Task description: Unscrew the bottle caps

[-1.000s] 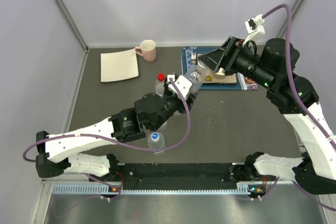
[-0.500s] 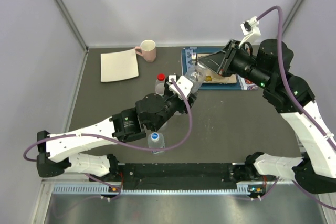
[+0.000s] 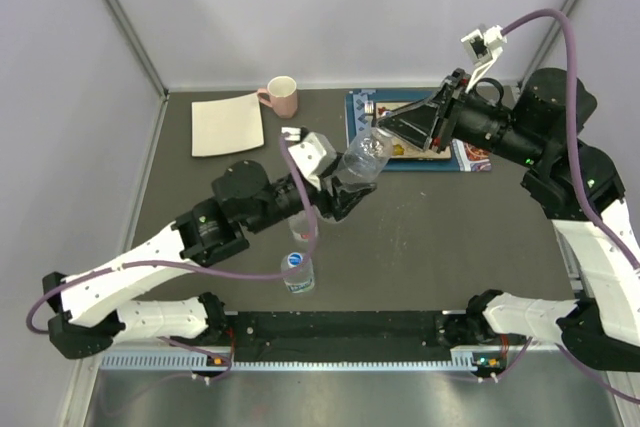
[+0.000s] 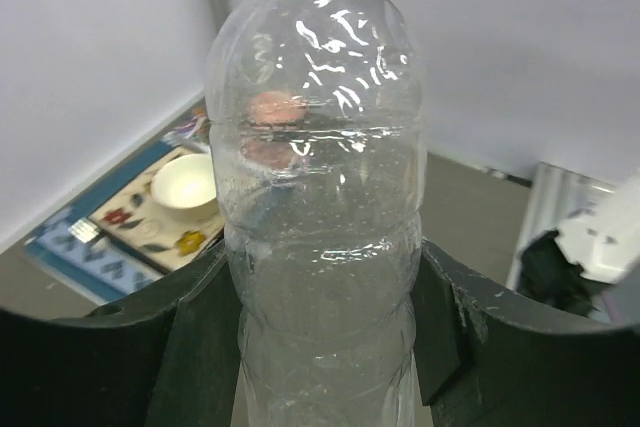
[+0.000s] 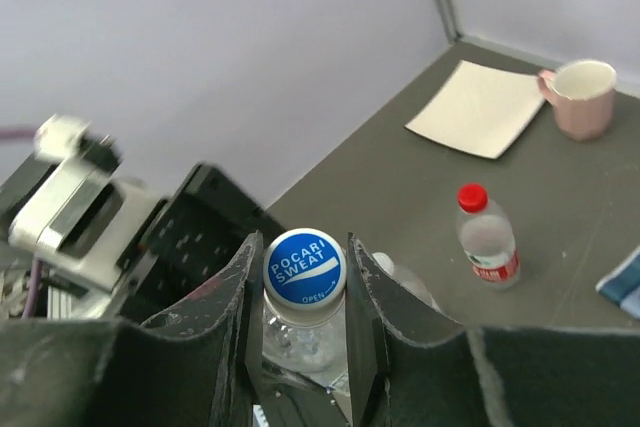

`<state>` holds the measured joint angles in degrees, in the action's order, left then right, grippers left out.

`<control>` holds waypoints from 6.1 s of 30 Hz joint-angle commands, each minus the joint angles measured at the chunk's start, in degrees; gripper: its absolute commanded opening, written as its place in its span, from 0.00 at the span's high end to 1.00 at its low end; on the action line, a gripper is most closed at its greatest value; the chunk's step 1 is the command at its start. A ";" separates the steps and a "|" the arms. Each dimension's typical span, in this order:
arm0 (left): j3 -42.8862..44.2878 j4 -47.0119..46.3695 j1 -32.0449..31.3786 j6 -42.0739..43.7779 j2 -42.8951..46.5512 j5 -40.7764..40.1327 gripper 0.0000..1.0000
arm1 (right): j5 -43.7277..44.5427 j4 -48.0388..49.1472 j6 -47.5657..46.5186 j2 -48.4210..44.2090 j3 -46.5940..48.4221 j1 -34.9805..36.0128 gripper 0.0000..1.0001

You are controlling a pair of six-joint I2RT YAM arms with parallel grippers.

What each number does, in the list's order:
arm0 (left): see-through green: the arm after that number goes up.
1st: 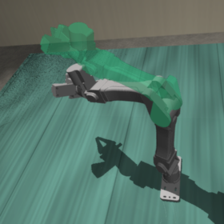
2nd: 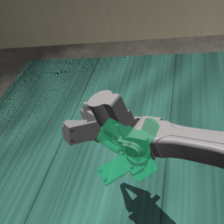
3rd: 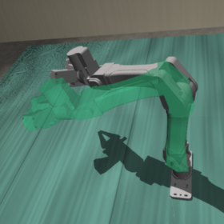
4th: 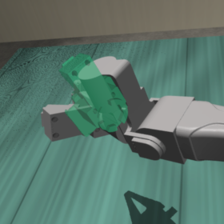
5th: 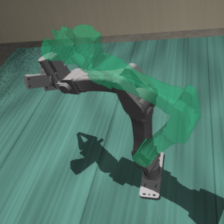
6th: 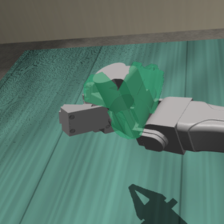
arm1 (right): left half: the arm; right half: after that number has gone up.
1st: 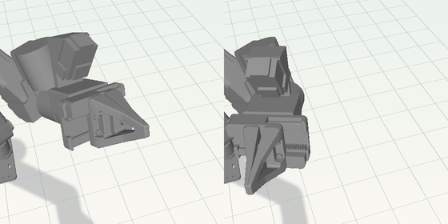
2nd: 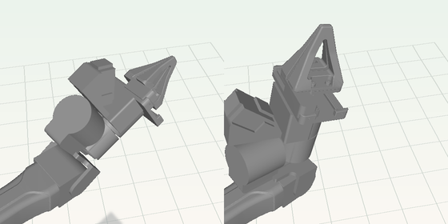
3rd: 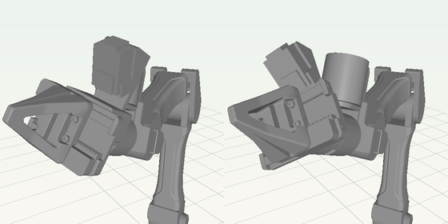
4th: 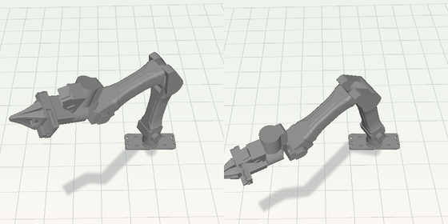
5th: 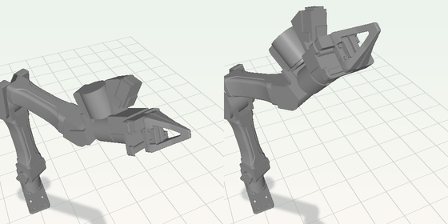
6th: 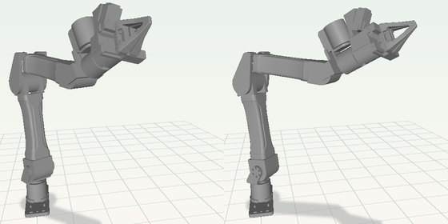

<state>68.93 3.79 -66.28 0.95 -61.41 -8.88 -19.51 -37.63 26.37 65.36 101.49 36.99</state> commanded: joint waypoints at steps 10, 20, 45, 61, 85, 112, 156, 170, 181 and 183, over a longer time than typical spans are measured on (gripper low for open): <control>1.83 -9.58 15.57 -21.41 2.96 61.86 0.51 | -31.81 4.40 -11.69 -2.69 0.46 0.53 1.00; 0.77 -18.03 16.89 -31.09 -0.20 73.22 0.50 | -45.86 13.10 -12.84 -7.09 -5.51 0.45 1.00; -0.02 -22.87 17.94 -34.44 -3.46 77.18 0.50 | -60.21 30.60 -2.29 -11.31 -8.67 0.45 1.00; 2.62 -11.00 17.94 -25.56 -2.40 70.06 0.50 | -47.56 21.98 -6.94 -9.73 -9.56 -0.34 0.62; 3.50 2.09 13.30 -9.58 -0.21 36.17 0.55 | 1.99 5.90 4.82 -4.54 1.34 -0.34 0.23; 1.83 -9.42 -10.18 14.43 -8.02 -34.27 0.57 | 12.12 -1.48 11.16 0.55 0.20 0.54 0.23; 4.29 -6.51 8.89 -17.37 -2.05 54.82 0.51 | -20.46 14.76 -8.79 -8.32 -5.77 1.06 1.00; 0.07 -30.94 13.63 -39.25 -5.47 73.21 0.51 | -46.30 23.56 -9.59 -13.33 -10.35 1.06 1.00; 0.33 -47.47 14.07 -52.36 -12.68 78.84 0.51 | -60.21 67.91 21.68 -13.33 -21.25 1.85 1.00; 0.51 -47.47 14.25 -52.37 -13.30 79.28 0.51 | -60.39 71.38 23.72 -13.42 -20.03 2.21 1.00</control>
<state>68.88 -38.52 -53.36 -46.65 -72.66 71.88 -71.29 15.88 36.03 53.04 79.83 37.36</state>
